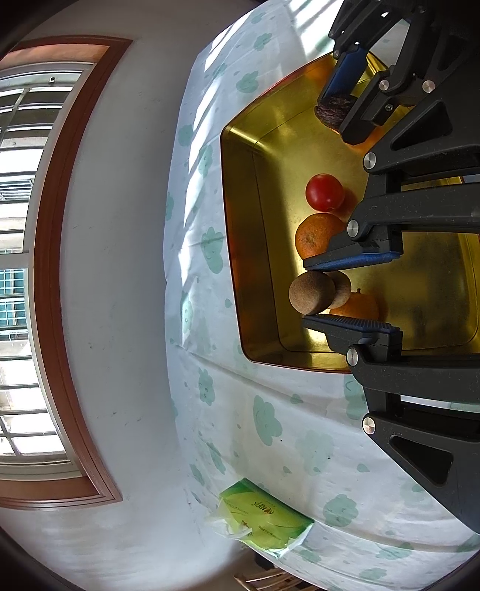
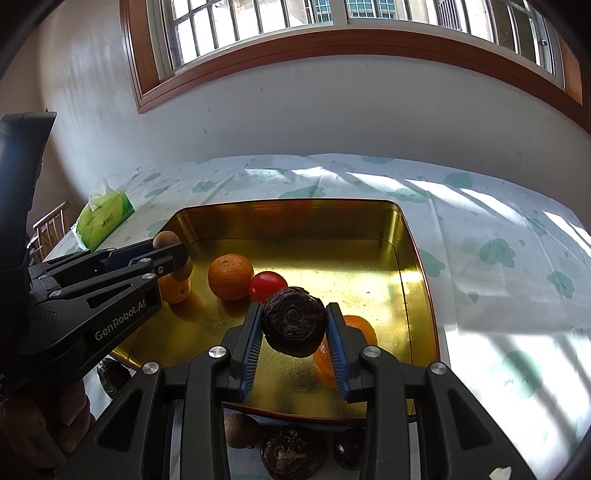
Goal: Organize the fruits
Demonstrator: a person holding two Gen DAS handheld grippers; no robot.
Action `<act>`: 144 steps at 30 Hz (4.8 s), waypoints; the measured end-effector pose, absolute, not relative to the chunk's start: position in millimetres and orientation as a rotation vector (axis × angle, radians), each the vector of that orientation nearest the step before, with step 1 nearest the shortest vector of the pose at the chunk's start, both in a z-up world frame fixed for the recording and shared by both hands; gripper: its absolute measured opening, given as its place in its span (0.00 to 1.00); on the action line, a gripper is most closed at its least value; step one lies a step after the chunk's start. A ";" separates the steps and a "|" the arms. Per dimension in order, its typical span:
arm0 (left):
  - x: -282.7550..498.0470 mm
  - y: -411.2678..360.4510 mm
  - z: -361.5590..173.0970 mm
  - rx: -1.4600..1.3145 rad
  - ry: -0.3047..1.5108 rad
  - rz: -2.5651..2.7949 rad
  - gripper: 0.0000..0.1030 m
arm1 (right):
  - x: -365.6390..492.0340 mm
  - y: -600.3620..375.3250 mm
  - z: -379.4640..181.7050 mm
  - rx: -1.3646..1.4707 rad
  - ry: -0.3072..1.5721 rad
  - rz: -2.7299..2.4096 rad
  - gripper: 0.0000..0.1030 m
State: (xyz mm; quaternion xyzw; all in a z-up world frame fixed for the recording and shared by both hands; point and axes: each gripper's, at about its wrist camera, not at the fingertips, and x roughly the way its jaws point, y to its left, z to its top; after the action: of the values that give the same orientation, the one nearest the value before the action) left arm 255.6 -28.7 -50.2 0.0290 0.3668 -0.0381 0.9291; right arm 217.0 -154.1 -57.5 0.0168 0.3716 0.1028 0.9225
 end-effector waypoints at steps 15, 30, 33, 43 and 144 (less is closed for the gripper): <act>258.2 -27.2 -56.6 0.045 0.765 -0.073 0.35 | 214.1 -157.8 -57.4 0.056 0.729 0.213 0.33; 216.2 -10.9 -23.9 0.015 0.647 -0.096 0.56 | 133.3 -222.7 -46.1 0.093 0.719 0.158 0.35; 194.9 -4.0 -20.1 0.015 0.631 -0.116 0.56 | 121.8 -226.2 -51.2 0.071 0.740 0.171 0.35; 132.3 -11.4 -49.4 0.091 0.706 -0.235 0.55 | 132.6 -224.3 -73.5 0.054 0.807 0.214 0.35; 116.2 -5.1 -85.3 -0.048 0.826 -0.250 0.36 | 83.1 -190.7 -82.4 0.117 0.873 0.159 0.25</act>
State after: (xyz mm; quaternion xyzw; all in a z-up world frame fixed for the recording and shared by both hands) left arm 116.2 -5.1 -85.3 -0.0232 0.4002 -0.1214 0.9080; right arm 83.1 -190.7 -82.4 0.0566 0.4220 0.0770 0.9015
